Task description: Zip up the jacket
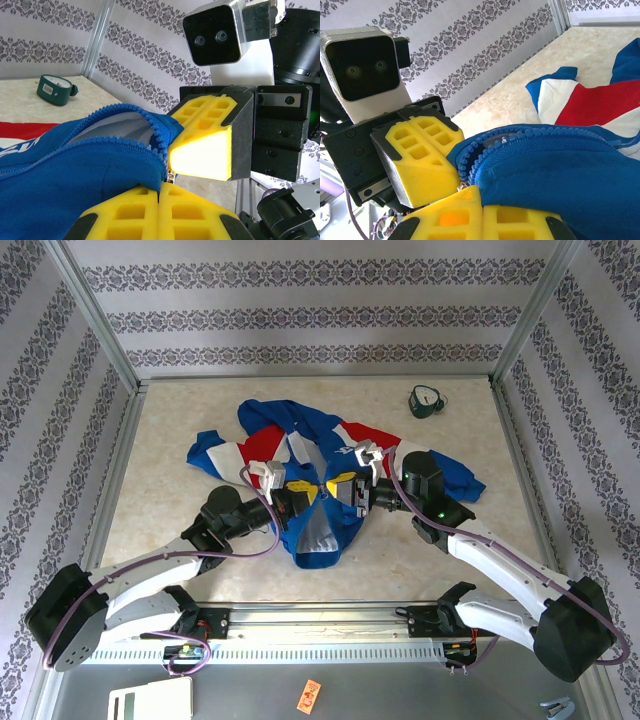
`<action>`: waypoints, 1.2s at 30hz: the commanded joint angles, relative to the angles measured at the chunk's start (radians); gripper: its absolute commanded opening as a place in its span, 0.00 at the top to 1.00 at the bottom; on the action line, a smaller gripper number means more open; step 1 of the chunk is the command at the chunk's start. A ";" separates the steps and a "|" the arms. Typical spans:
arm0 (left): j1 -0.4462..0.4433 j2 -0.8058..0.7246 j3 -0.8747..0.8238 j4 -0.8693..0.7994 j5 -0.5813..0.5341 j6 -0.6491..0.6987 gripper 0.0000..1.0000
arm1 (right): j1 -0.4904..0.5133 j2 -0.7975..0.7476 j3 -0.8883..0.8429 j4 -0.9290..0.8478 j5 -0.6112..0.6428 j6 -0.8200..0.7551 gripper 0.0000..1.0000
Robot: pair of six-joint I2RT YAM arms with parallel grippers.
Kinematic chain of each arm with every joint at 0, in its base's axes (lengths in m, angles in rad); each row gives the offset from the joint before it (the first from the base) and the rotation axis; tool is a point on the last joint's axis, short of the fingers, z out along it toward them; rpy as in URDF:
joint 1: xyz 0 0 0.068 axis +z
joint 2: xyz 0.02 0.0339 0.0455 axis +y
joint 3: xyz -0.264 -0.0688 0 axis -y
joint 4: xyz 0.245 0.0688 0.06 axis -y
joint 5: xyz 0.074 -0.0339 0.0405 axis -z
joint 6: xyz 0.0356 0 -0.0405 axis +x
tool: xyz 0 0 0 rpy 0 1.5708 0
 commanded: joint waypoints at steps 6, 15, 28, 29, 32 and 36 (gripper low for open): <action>-0.005 -0.085 0.063 -0.259 0.054 0.048 1.00 | -0.007 0.005 0.027 -0.001 -0.046 -0.035 1.00; -0.006 -0.077 0.120 -0.442 0.077 0.103 1.00 | -0.008 0.022 0.064 -0.089 -0.066 -0.055 1.00; -0.010 -0.041 0.171 -0.613 0.066 0.132 1.00 | -0.007 0.046 0.092 -0.162 -0.056 -0.041 1.00; -0.013 -0.039 0.170 -0.614 0.048 0.126 1.00 | -0.005 0.046 0.087 -0.157 -0.045 -0.030 1.00; -0.029 -0.027 0.162 -0.606 0.005 0.120 1.00 | 0.003 0.046 0.072 -0.134 -0.021 0.005 1.00; -0.054 0.016 0.170 -0.609 -0.007 0.120 1.00 | 0.015 0.039 0.070 -0.157 0.031 0.023 1.00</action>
